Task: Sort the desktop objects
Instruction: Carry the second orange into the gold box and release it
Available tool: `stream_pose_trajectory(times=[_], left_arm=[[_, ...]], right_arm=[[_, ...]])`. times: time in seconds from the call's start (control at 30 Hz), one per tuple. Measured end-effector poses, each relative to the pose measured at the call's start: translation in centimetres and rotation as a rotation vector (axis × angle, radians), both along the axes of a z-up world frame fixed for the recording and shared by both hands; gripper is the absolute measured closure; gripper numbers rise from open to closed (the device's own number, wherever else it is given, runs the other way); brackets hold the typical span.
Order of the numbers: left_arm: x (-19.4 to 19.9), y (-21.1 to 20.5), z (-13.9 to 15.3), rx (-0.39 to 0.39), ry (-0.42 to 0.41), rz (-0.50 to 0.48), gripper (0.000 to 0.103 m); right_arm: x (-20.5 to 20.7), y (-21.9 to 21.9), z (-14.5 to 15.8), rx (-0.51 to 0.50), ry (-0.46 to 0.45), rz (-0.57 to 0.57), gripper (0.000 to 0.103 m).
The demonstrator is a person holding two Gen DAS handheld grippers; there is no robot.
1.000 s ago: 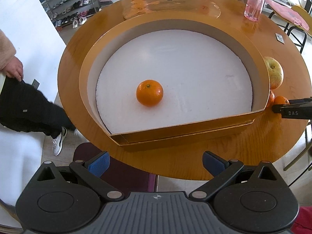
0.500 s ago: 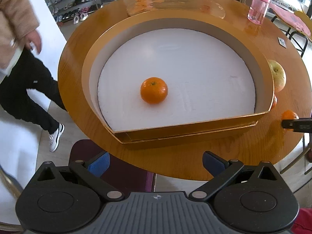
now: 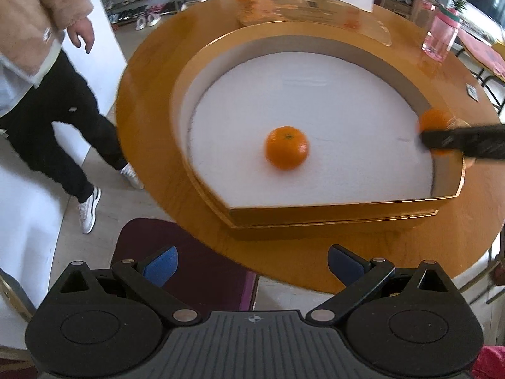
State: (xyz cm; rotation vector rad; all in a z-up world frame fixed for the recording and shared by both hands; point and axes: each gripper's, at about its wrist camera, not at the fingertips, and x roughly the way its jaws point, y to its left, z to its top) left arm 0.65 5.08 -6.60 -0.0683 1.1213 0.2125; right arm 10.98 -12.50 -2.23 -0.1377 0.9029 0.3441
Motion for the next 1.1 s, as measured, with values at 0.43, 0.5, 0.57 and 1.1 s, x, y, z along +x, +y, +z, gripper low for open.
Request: stream_pose_trajectory(times=[0.43,0.5,0.57,1.1], left_arm=[[-1.9,2.8,-0.6,-0.002,0.027,0.097,0.002],[-2.0,2.8,-0.6,-0.002,0.029,0.096,0.002],[-1.9,2.7,-0.6,-0.002,0.031,0.092,0.002],[0.4,-1.6,0.2,0.008,0.013,-0.080,0.002]], right_arm=[[3.1,8.5,-6.3,-0.100,0.140,0.133,0.057],[3.3,9.0,-6.7,-0.089,0.152,0.135,0.057],[3.4,9.1,-6.8,-0.084,0.163,0.137,0.055],[-1.8,-0.4,0.1,0.049,0.052,-0.005,0.037]])
